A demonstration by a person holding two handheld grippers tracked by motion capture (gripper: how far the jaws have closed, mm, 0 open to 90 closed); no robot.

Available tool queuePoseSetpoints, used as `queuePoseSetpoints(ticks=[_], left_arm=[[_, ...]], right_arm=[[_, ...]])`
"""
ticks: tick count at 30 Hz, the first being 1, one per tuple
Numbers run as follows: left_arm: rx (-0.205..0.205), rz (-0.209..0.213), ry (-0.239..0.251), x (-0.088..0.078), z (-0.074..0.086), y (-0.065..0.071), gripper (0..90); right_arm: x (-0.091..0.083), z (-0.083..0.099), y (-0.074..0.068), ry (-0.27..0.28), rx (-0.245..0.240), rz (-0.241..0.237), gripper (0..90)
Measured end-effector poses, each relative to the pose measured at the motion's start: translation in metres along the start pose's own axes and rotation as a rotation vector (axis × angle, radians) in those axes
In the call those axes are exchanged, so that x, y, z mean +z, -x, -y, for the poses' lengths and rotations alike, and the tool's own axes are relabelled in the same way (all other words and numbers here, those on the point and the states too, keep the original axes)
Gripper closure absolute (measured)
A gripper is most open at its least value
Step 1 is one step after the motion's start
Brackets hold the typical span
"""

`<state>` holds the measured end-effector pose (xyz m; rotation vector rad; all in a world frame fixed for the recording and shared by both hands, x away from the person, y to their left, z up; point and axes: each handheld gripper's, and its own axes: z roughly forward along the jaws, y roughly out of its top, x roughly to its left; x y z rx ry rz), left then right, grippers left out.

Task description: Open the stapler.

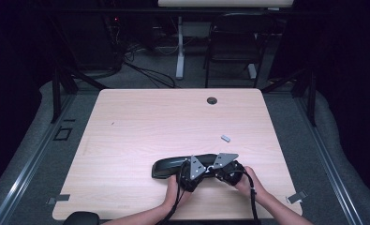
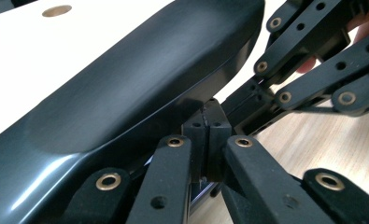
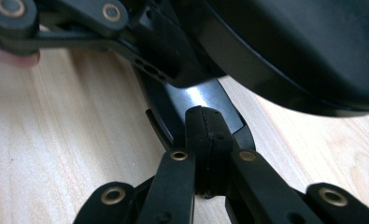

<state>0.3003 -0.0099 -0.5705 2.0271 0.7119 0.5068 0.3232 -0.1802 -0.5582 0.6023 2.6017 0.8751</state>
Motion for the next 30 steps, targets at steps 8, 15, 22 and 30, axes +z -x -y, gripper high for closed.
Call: queuePoseSetpoints(ticks=[8,15,22,30], left_arm=[[-0.006,-0.001,0.027,0.002,0.001,0.001,90.0],[0.009,-0.015,0.033,0.002,0.002,0.002,90.0],[0.070,-0.076,0.150,-0.009,-0.009,0.003,90.0],[0.086,-0.072,0.148,-0.014,-0.016,0.002,90.0]], right_arm=[[0.000,-0.001,0.000,-0.004,0.023,0.001,90.0],[0.000,-0.001,0.000,-0.006,0.027,-0.001,90.0],[0.000,0.000,0.000,0.000,0.024,0.005,90.0],[0.000,0.000,-0.002,-0.005,0.008,0.016,90.0]])
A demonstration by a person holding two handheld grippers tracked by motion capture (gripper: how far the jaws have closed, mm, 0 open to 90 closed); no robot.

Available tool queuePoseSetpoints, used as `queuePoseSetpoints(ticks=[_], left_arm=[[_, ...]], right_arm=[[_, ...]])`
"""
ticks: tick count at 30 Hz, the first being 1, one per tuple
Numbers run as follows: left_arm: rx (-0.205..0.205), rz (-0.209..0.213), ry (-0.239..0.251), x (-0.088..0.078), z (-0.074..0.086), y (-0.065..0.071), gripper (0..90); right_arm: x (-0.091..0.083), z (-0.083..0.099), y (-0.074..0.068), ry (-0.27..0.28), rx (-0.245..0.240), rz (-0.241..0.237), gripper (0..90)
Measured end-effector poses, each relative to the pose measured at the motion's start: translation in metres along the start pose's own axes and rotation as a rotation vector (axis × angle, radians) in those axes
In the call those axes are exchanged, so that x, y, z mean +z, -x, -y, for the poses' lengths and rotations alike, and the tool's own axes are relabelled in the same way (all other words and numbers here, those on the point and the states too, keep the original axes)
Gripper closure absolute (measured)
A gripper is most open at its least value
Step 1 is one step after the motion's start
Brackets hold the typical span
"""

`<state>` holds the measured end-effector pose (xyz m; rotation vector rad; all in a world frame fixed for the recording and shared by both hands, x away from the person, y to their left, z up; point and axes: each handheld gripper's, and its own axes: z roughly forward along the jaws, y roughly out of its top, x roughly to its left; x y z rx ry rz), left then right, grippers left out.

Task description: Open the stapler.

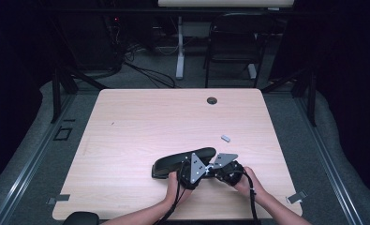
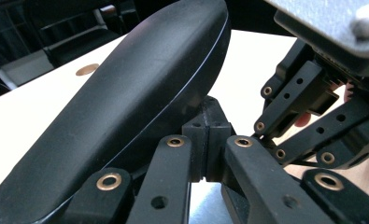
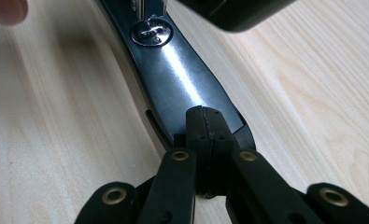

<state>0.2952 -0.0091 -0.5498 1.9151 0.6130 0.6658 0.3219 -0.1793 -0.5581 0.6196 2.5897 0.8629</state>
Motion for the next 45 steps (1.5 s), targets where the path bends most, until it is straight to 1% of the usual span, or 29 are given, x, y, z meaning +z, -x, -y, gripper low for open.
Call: queuePoseSetpoints(ticks=[2,3,7,9,10,12,13,14,15,18,22,25,27,29,33,34,36,37,38,39,40,45], left_arm=[[0.005,-0.001,-0.001,0.000,-0.001,0.000,90.0],[0.004,0.000,0.000,0.000,-0.001,0.000,90.0],[-0.009,0.003,0.000,-0.001,-0.002,-0.001,90.0],[-0.018,0.006,0.007,-0.003,-0.004,-0.002,90.0],[-0.020,0.005,0.012,-0.003,-0.005,-0.002,90.0],[-0.018,0.007,0.020,-0.006,-0.008,-0.004,90.0],[-0.020,0.009,0.024,-0.006,-0.009,-0.004,90.0],[-0.019,0.010,0.020,-0.007,-0.010,-0.004,90.0],[-0.015,0.006,0.021,-0.007,-0.011,-0.005,90.0],[-0.033,0.007,0.023,-0.009,-0.013,-0.006,90.0],[-0.040,0.003,0.027,-0.012,-0.015,-0.008,90.0],[-0.047,0.001,0.036,-0.015,-0.018,-0.009,90.0],[-0.052,0.001,0.040,-0.017,-0.020,-0.011,90.0],[-0.057,0.003,0.042,-0.019,-0.021,-0.012,90.0],[-0.065,0.000,0.044,-0.022,-0.023,-0.015,90.0],[-0.073,-0.002,0.048,-0.023,-0.023,-0.015,90.0],[-0.071,-0.001,0.046,-0.024,-0.025,-0.017,90.0],[-0.082,-0.002,0.049,-0.025,-0.025,-0.017,90.0],[-0.100,0.003,0.050,-0.027,-0.026,-0.018,90.0],[-0.111,0.004,0.050,-0.028,-0.027,-0.020,90.0],[-0.123,0.004,0.055,-0.031,-0.028,-0.022,90.0],[-0.121,-0.001,0.071,-0.036,-0.031,-0.025,90.0]], right_arm=[[0.000,0.000,0.000,0.001,0.001,-0.001,90.0],[0.000,0.001,0.001,0.007,0.006,-0.009,90.0],[0.000,0.001,0.001,0.009,0.007,-0.012,90.0],[0.001,0.001,0.001,0.013,0.009,-0.016,90.0],[0.001,0.001,0.001,0.014,0.020,-0.013,90.0],[0.000,0.001,0.002,0.008,0.014,-0.014,90.0],[0.002,0.002,0.000,0.035,0.038,-0.015,90.0],[0.000,0.001,0.003,0.008,0.013,-0.026,90.0],[0.000,0.001,0.002,0.012,0.017,-0.021,90.0],[0.001,0.002,0.002,0.019,0.028,-0.021,90.0],[0.000,0.002,0.003,0.012,0.022,-0.020,90.0],[0.001,0.002,0.002,0.026,0.031,-0.027,90.0],[0.000,0.001,0.002,0.014,0.022,-0.030,90.0],[0.000,0.002,0.002,0.022,0.032,-0.029,90.0],[0.000,0.002,0.002,0.022,0.033,-0.029,90.0],[0.000,0.002,0.002,0.022,0.033,-0.029,90.0],[0.000,0.002,0.002,0.022,0.033,-0.030,90.0],[0.000,0.002,0.002,0.021,0.033,-0.029,90.0],[0.000,0.002,0.002,0.021,0.034,-0.030,90.0],[0.000,0.002,0.003,0.010,0.028,-0.032,90.0],[0.000,0.002,0.003,0.016,0.036,-0.031,90.0],[-0.001,0.002,0.003,0.010,0.030,-0.030,90.0]])
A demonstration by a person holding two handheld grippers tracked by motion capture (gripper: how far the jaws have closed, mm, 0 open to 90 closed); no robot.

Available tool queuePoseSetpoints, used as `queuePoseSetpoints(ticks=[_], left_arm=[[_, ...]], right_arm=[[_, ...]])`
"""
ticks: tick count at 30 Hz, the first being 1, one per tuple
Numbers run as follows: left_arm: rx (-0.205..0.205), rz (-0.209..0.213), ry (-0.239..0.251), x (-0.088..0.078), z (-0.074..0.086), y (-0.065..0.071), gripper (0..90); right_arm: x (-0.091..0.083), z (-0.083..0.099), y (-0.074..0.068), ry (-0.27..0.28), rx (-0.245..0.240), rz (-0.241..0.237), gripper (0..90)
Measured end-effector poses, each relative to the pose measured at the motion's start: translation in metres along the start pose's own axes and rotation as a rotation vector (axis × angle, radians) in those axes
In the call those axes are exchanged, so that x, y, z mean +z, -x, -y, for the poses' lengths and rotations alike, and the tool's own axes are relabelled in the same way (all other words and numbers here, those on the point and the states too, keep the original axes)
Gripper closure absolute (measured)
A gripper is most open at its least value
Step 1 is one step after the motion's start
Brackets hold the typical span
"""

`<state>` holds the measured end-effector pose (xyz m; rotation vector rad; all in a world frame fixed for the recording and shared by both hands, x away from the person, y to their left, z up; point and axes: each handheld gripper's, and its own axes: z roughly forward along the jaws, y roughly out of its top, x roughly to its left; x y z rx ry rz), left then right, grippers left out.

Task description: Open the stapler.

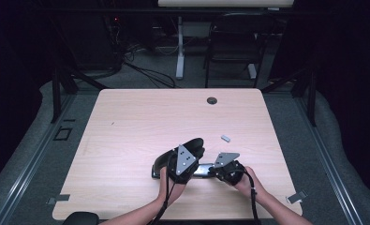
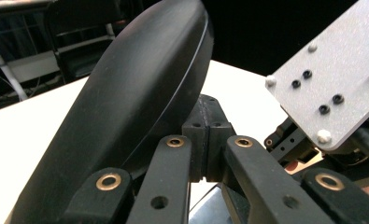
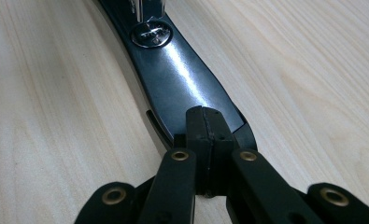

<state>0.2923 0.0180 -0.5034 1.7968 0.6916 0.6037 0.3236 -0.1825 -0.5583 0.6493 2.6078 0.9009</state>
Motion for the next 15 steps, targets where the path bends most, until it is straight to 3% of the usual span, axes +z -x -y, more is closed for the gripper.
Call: queuePoseSetpoints(ticks=[15], left_arm=[[-0.008,-0.006,0.017,-0.0074,-0.0053,-0.0018,90.0]], right_arm=[[0.0000,-0.0001,0.0000,-0.001,-0.001,0.000,90.0]])
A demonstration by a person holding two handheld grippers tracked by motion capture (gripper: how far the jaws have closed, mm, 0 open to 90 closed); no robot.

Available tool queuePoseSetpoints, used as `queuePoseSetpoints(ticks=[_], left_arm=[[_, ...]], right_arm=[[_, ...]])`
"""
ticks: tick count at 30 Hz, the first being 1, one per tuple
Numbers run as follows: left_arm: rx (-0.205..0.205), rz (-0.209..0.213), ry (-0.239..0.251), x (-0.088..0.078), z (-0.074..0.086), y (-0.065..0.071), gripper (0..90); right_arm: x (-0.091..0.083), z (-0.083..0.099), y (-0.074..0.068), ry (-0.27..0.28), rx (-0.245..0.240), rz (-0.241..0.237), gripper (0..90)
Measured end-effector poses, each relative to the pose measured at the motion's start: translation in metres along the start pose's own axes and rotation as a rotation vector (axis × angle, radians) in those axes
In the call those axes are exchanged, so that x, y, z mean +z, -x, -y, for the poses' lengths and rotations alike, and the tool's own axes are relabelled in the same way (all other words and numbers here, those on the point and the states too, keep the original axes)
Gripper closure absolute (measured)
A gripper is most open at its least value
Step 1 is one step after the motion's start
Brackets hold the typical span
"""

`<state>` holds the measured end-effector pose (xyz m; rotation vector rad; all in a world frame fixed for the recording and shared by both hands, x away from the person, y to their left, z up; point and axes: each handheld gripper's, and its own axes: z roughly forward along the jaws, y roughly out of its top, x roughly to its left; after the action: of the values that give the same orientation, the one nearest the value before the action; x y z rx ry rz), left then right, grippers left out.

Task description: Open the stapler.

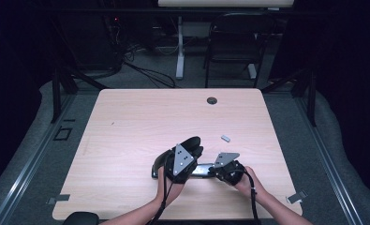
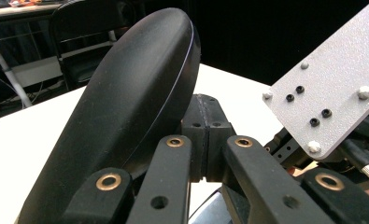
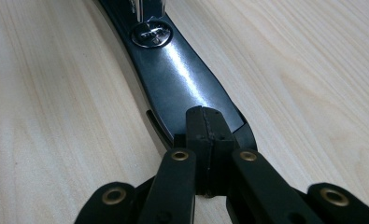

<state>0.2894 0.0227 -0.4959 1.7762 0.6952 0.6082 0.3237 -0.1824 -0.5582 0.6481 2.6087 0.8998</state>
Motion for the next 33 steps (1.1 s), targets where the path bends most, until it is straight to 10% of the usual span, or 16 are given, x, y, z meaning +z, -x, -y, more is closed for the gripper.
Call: queuePoseSetpoints(ticks=[33], left_arm=[[-0.055,-0.024,0.022,-0.019,-0.012,-0.019,90.0]], right_arm=[[-0.001,0.000,0.001,-0.006,-0.004,0.004,90.0]])
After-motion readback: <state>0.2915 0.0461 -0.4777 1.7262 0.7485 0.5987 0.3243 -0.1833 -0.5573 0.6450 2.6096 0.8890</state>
